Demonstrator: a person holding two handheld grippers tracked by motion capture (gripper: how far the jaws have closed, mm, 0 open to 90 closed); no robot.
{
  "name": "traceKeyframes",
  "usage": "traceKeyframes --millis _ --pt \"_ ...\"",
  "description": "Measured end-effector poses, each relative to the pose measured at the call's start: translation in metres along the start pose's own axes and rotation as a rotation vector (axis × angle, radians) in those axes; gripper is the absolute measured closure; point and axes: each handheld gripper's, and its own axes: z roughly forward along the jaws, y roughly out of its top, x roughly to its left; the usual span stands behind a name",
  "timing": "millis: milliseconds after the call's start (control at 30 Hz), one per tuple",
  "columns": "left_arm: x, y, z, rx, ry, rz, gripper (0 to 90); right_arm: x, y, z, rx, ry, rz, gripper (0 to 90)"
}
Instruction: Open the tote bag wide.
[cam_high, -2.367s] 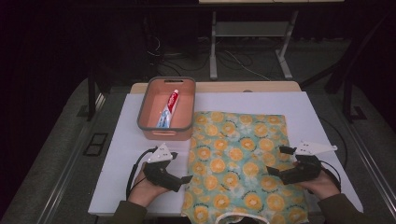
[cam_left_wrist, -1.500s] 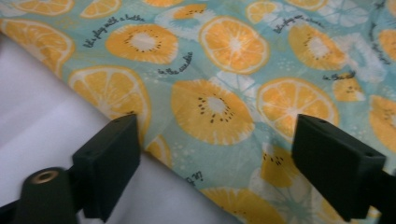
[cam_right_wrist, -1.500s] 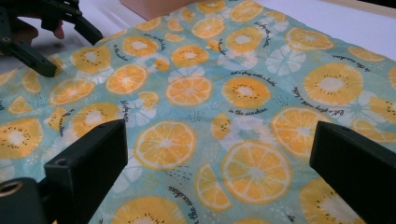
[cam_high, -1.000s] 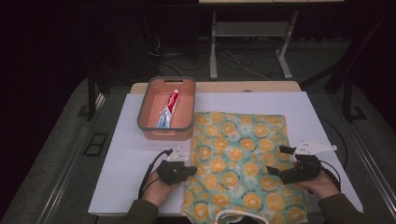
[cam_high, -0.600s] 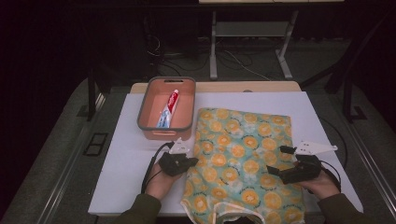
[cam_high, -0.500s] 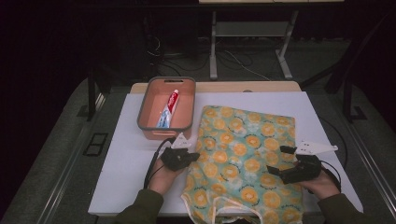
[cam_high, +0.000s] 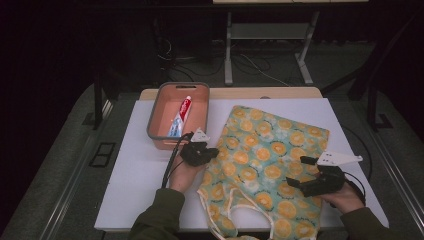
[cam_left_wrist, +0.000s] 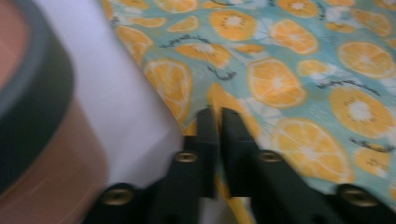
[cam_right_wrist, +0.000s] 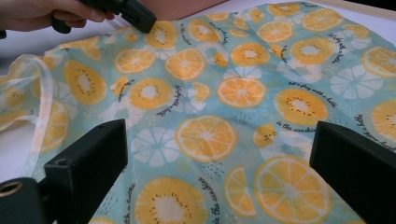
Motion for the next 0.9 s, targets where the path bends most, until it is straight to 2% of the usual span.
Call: traceKeyframes --millis 100,133,233,300,333,400,600,767,867,900 --pt "-0.002 0.0 -0.01 -0.017 0.019 -0.014 59.1 0.0 0.0 -0.001 -0.001 0.0 -0.001 3.9" --pt "-0.003 0.0 -0.016 -0.009 0.027 -0.017 53.3 0.0 0.0 -0.001 -0.003 0.0 -0.001 3.9" --pt "-0.008 -0.005 -0.036 -0.044 0.038 -0.029 44.2 0.0 0.0 -0.001 -0.004 0.0 0.001 3.9" --pt "-0.01 -0.012 -0.048 -0.05 0.031 -0.048 38.2 0.0 0.0 -0.001 -0.003 0.001 0.0 3.9" --pt "-0.012 -0.017 -0.053 -0.051 0.025 -0.056 38.2 0.0 0.0 -0.001 -0.003 0.001 0.0 3.9" --pt "-0.017 -0.027 -0.062 -0.049 0.013 -0.058 32.3 0.0 0.0 0.0 -0.001 0.002 -0.001 3.9" --pt "-0.033 -0.054 -0.073 -0.004 -0.018 -0.051 29.7 0.001 0.0 0.0 0.001 -0.003 -0.001 3.9" --pt "-0.046 -0.065 -0.072 0.033 -0.057 -0.056 30.4 0.0 0.0 0.0 0.004 -0.007 -0.003 3.9" --pt "-0.047 -0.067 -0.066 0.074 -0.068 -0.046 33.1 0.0 -0.001 0.0 0.006 -0.007 -0.003 3.9" --pt "-0.047 -0.068 -0.065 0.089 -0.077 -0.047 39.1 0.001 -0.001 0.0 0.008 -0.009 -0.003 3.9"
